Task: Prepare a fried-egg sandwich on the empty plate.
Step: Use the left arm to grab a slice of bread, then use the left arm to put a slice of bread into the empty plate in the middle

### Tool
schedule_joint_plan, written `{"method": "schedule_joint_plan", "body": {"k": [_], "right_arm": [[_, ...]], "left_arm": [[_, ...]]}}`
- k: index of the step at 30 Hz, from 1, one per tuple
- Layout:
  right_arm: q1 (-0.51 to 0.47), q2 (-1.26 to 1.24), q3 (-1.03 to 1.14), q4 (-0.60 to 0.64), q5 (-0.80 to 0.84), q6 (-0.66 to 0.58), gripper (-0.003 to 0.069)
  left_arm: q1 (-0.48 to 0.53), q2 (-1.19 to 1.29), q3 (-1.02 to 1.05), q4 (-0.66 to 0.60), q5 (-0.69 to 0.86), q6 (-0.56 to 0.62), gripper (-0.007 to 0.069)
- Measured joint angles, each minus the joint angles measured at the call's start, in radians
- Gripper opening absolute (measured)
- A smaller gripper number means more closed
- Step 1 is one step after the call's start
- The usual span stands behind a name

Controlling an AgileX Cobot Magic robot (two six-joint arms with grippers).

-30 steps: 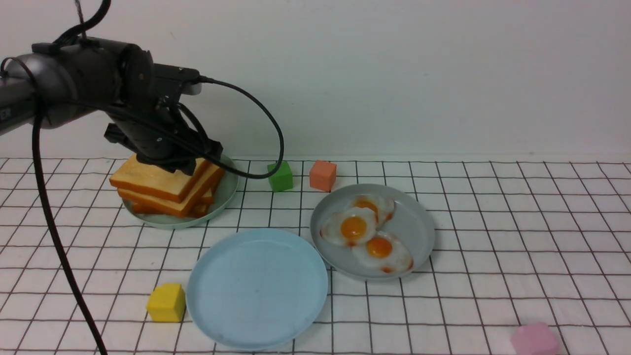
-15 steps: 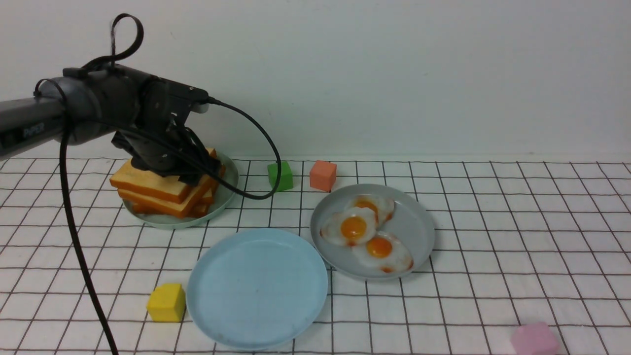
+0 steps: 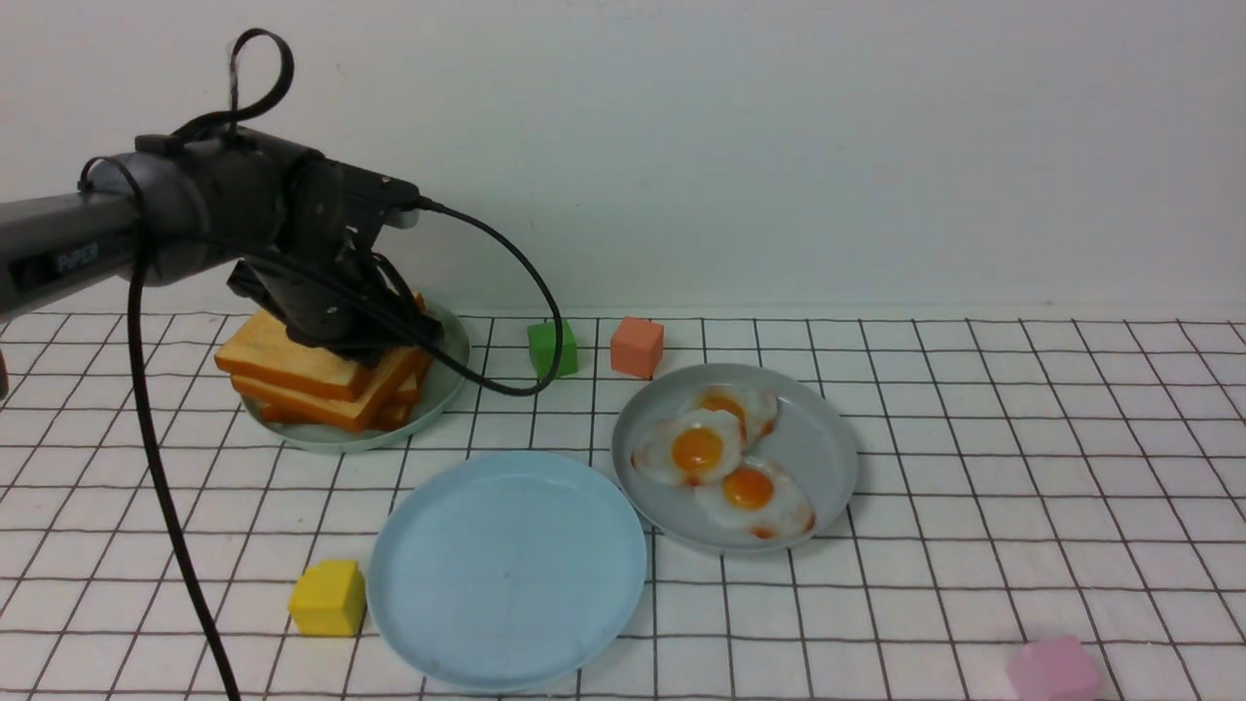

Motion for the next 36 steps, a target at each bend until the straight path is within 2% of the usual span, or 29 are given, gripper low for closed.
{"method": "schedule_joint_plan", "body": {"k": [2,7,10,13,14,18,21,28,34,35,36], "right_arm": [[0.0,0.0,0.0,0.0,0.0,0.0,0.0029],[0.0,0.0,0.0,0.0,0.0,-0.007,0.0029],[0.0,0.0,0.0,0.0,0.0,-0.018,0.0031],[0.0,0.0,0.0,0.0,0.0,-0.023,0.0034],[0.0,0.0,0.0,0.0,0.0,-0.026,0.0036],[0.0,0.0,0.0,0.0,0.0,-0.027,0.004],[0.0,0.0,0.0,0.0,0.0,-0.027,0.0043],[0.0,0.0,0.0,0.005,0.012,-0.027,0.0049],[0.0,0.0,0.0,0.007,0.022,-0.027,0.0049],[0.0,0.0,0.0,0.007,0.025,-0.027,0.0052],[0.0,0.0,0.0,0.007,0.029,-0.027,0.0053]], "left_arm": [[0.0,-0.027,0.003,-0.004,0.025,0.002,0.001],[-0.026,-0.188,0.04,-0.009,0.121,0.002,0.0004],[-0.079,-0.266,0.101,-0.009,0.134,0.001,0.0004],[-0.174,-0.358,0.235,-0.011,0.128,-0.001,0.0004],[-0.249,-0.393,0.319,-0.013,0.109,-0.001,0.0004],[-0.376,-0.401,0.474,0.015,0.014,-0.001,0.0004],[-0.418,-0.377,0.505,0.033,-0.043,-0.001,0.0004],[-0.424,-0.297,0.508,0.051,-0.102,-0.011,0.0006],[-0.424,-0.281,0.508,0.013,-0.127,-0.012,0.0085],[-0.424,-0.281,0.508,0.008,-0.129,-0.013,0.0155],[-0.424,-0.281,0.508,0.005,-0.128,-0.015,0.0179]]}}
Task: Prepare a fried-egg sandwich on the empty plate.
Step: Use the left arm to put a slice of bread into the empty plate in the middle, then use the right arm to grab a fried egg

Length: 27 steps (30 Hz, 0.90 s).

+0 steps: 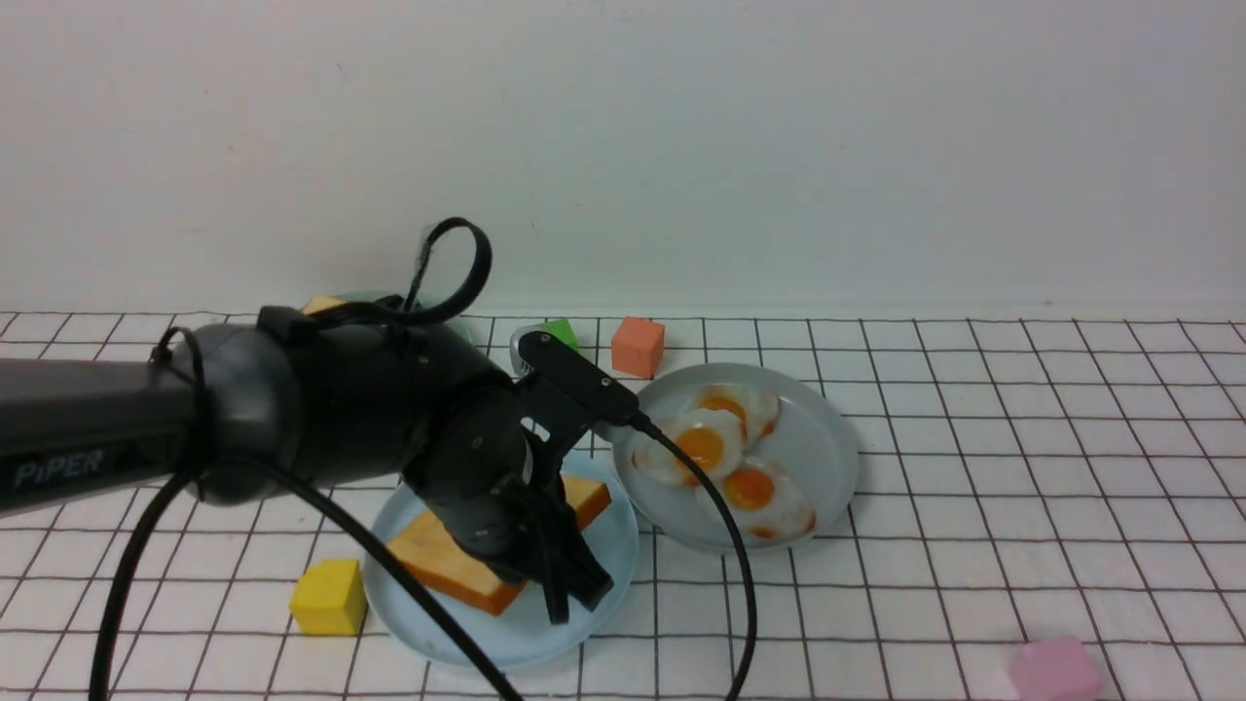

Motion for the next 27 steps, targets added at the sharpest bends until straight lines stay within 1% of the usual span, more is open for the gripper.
{"method": "schedule_joint_plan", "body": {"k": [3,4,5,7,9,12,13,14,15,17,18,19,20,22,27], "right_arm": [[0.0,0.0,0.0,0.0,0.014,0.0,0.0062],[0.0,0.0,0.0,0.0,0.014,0.0,0.0063],[0.0,0.002,0.0,-0.001,0.015,0.0,0.0071],[0.0,0.019,0.0,-0.002,0.013,0.0,0.0082],[0.0,0.044,0.0,-0.003,0.003,0.0,0.009],[0.0,0.121,0.0,-0.003,-0.037,0.0,0.0097],[0.0,0.158,0.0,-0.002,-0.052,0.0,0.0098],[0.0,0.205,0.0,-0.002,-0.083,0.0,0.0099],[0.0,0.214,0.0,-0.002,-0.088,0.0,0.0099],[0.0,0.332,-0.008,0.003,-0.149,-0.027,0.01],[0.0,0.383,-0.019,0.01,-0.167,-0.043,0.0101],[0.0,0.437,-0.032,0.017,-0.175,-0.056,0.0101],[0.001,0.47,-0.049,0.022,-0.179,-0.063,0.0102],[0.016,0.609,-0.107,0.025,-0.181,-0.073,0.0104],[0.08,0.864,-0.27,0.035,-0.185,-0.077,0.011]], "left_arm": [[0.0,-0.008,0.0,-0.022,0.014,-0.016,0.0301],[0.0,-0.01,0.0,-0.024,0.016,-0.017,0.0309],[0.0,-0.028,0.0,-0.047,0.034,-0.029,0.0367],[0.0,-0.071,0.0,-0.081,0.055,-0.036,0.0406],[0.0,-0.125,0.0,-0.113,0.079,-0.037,0.0417],[0.0,-0.274,-0.001,-0.183,0.1,-0.039,0.037],[0.0,-0.322,-0.001,-0.195,0.106,-0.039,0.0339],[0.0,-0.398,0.006,-0.219,0.107,-0.039,0.0269],[0.0,-0.425,0.01,-0.224,0.106,-0.039,0.0258],[0.0,-0.598,0.061,-0.244,0.084,-0.039,0.0103],[0.0,-0.664,0.095,-0.25,0.071,-0.039,0.0044],[0.0,-0.715,0.135,-0.254,0.055,-0.039,0.0008],[0.0,-0.752,0.161,-0.258,0.046,-0.039,-0.0014],[0.0,-0.895,0.28,-0.275,0.003,-0.039,-0.0013],[0.0,-1.127,0.515,-0.325,-0.132,-0.04,-0.0013]]}}
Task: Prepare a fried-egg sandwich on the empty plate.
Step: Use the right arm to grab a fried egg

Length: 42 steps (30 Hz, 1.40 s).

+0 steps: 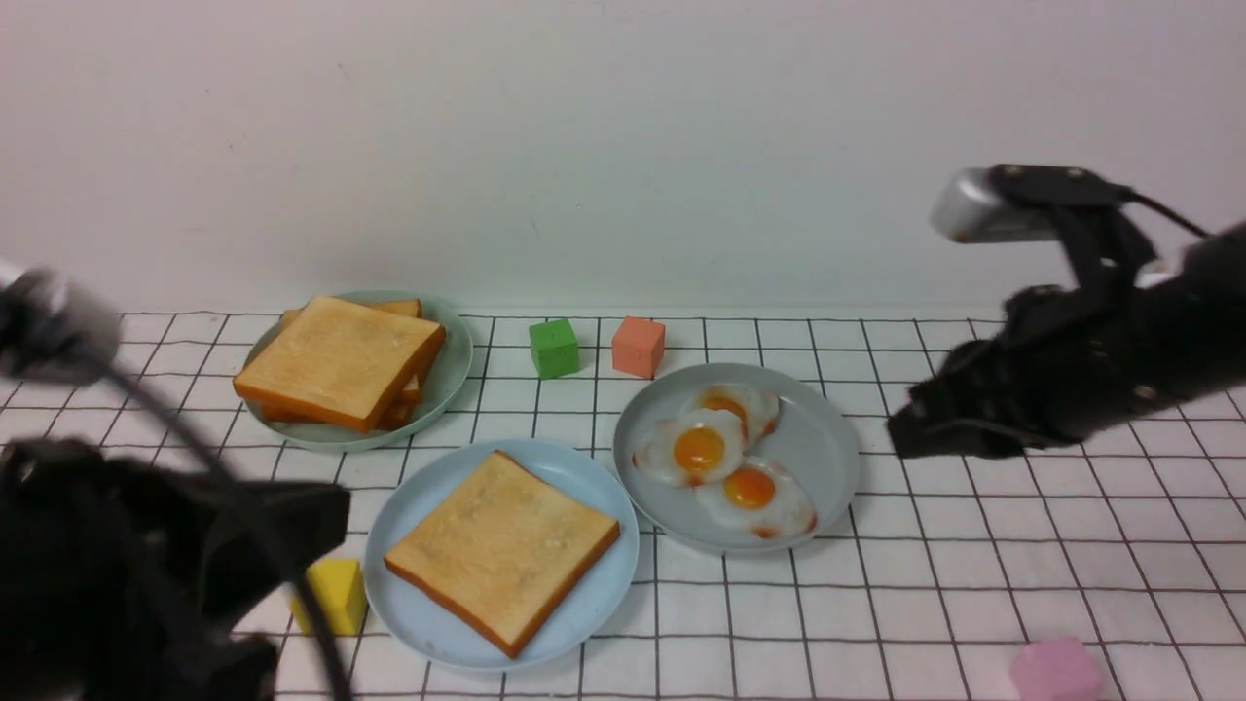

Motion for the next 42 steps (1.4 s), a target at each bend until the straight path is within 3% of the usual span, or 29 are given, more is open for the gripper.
{"method": "schedule_joint_plan", "body": {"k": [3,7,13,17,42], "right_arm": [[0.03,0.13,-0.084,0.005,-0.004,0.022,0.0119],[0.049,0.329,-0.235,0.006,-0.007,0.145,0.0177],[0.035,0.477,-0.366,-0.003,-0.028,0.339,0.0321],[0.031,0.53,-0.38,-0.004,-0.039,0.432,0.038],[0.03,0.658,-0.386,0.095,-0.179,0.45,0.0395]], "left_arm": [[0.0,-0.084,0.085,-0.014,-0.075,0.0,-0.0013],[0.0,-0.173,0.163,-0.015,-0.163,0.0,-0.0013],[0.0,-0.184,0.169,-0.015,-0.199,0.001,-0.0013],[0.0,-0.184,0.17,-0.015,-0.201,0.001,-0.0013],[0.0,-0.184,0.17,-0.015,-0.226,0.001,-0.0013]]}}
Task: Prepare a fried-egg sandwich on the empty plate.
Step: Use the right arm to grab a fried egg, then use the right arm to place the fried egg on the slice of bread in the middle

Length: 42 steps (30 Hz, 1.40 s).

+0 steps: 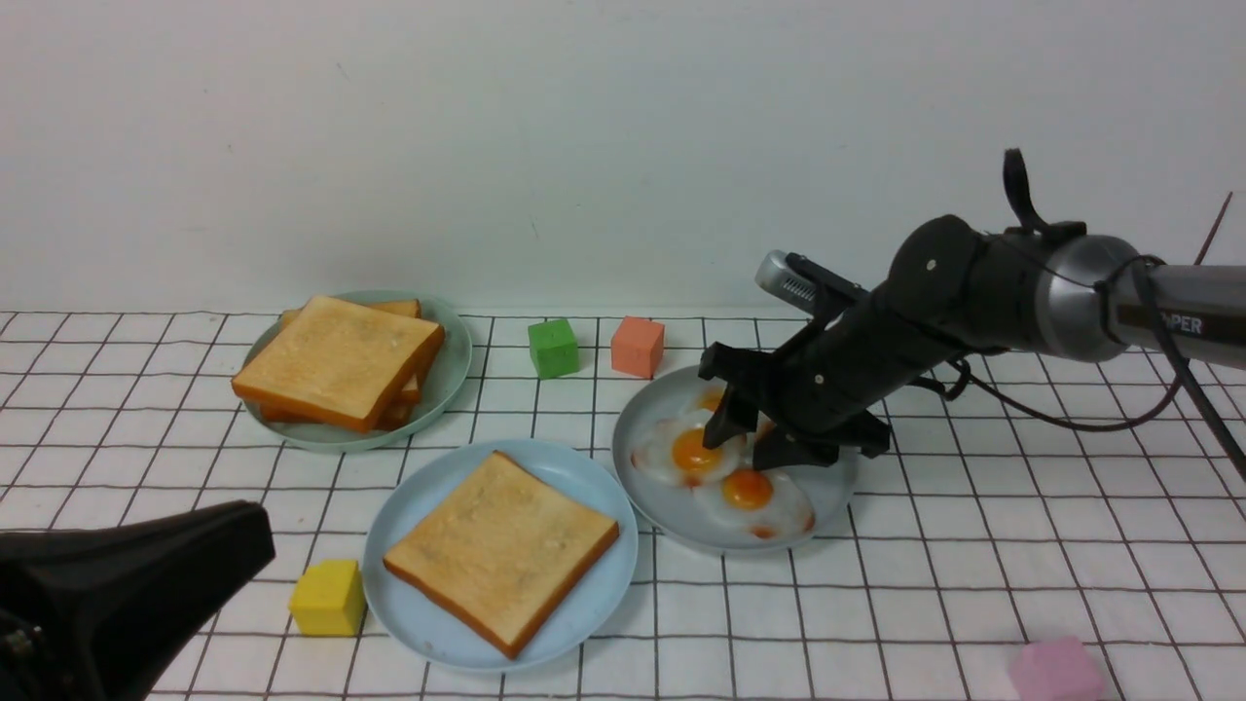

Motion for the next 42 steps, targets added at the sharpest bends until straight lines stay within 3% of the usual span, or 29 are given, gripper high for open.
{"method": "schedule_joint_plan", "body": {"k": [7,15,22,24,25,28,38,42], "right_arm": [[0.0,0.009,0.0,0.096,-0.001,-0.096,0.0395],[0.0,0.012,0.0,0.106,-0.019,-0.111,0.0379],[0.0,0.014,0.0,0.109,-0.043,-0.134,0.0295],[0.0,0.014,0.0,0.109,-0.043,-0.14,0.0237],[0.0,0.014,0.0,0.107,-0.039,-0.14,0.0171],[-0.003,0.01,0.0,0.103,-0.017,-0.14,0.0095],[-0.036,-0.168,0.0,0.072,0.19,-0.2,0.008],[0.003,-0.253,0.033,0.089,0.232,-0.221,0.008]], "left_arm": [[0.0,0.0,0.0,0.0,-0.011,0.0,-0.0013],[0.0,0.0,0.0,0.0,-0.011,0.0,-0.001],[0.0,0.0,0.0,0.0,-0.011,0.0,-0.0006],[0.0,0.0,0.0,0.0,-0.011,0.0,-0.0005],[0.0,0.0,0.0,0.0,-0.011,0.0,-0.0004],[0.0,0.0,0.0,0.0,-0.011,0.0,-0.0002],[0.0,0.0,0.0,0.0,-0.012,0.0,0.0004],[0.0,0.0,0.0,0.0,-0.013,0.0,0.0004]]}}
